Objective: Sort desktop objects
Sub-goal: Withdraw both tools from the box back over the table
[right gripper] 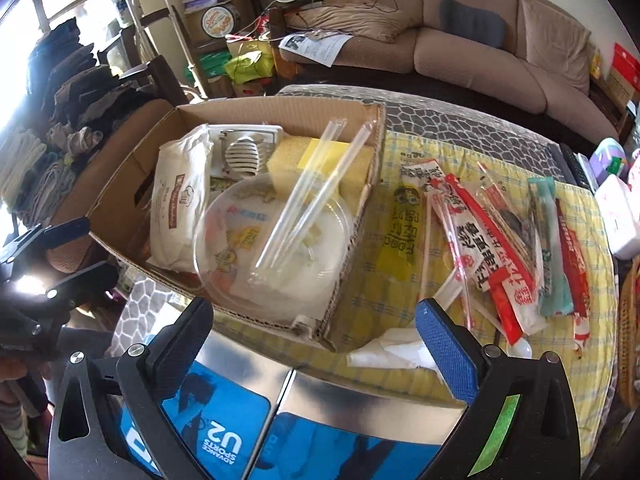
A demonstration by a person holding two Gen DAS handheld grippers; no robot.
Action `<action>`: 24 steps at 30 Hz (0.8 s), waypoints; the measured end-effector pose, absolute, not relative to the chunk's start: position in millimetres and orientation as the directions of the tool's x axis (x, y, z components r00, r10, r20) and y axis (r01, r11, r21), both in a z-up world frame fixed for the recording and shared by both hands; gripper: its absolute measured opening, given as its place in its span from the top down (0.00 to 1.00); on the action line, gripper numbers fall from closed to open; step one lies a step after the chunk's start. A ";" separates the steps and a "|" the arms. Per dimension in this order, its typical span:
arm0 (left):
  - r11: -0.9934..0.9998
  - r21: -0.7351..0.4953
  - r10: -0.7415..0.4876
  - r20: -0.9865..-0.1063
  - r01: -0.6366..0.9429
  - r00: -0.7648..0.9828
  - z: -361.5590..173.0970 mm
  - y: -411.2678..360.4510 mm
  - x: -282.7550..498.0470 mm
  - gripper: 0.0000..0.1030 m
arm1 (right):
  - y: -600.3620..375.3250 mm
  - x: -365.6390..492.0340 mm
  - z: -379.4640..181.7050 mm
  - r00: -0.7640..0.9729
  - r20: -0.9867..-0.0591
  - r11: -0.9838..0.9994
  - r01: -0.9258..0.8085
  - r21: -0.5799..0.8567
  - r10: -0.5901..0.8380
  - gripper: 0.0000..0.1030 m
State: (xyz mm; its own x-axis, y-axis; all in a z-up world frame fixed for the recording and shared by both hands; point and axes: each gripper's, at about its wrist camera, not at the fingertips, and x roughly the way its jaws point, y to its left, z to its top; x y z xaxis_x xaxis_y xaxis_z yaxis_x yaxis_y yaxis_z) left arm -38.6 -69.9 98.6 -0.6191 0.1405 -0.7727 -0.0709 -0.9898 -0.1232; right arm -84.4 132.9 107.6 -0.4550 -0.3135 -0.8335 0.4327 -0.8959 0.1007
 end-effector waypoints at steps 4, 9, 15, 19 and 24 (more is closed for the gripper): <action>-0.991 -0.114 0.128 -0.729 -0.065 -0.672 87.0 -49.2 -20.7 0.00 | 154.0 -63.7 85.7 -0.504 -0.822 -0.924 0.377 0.066 -0.265 0.00; -0.995 -0.078 0.098 -0.708 -0.061 -0.699 68.2 -27.7 -11.0 0.00 | 165.5 -47.1 58.2 -0.542 -0.816 -0.944 0.331 0.009 -0.198 0.00; -0.999 -0.008 0.035 -0.719 -0.042 -0.694 35.1 -10.8 -7.3 0.00 | 176.6 -41.6 30.8 -0.561 -0.810 -0.964 0.264 0.016 -0.167 0.00; -1.000 -0.001 0.019 -0.744 -0.028 -0.668 14.6 -5.7 -11.3 0.00 | 179.1 -42.0 14.9 -0.555 -0.815 -0.970 0.241 0.033 -0.165 0.00; -1.000 0.014 0.004 -0.763 -0.022 -0.647 -1.5 2.1 -15.2 0.00 | 181.4 -41.4 2.9 -0.560 -0.814 -0.975 0.220 0.029 -0.150 0.00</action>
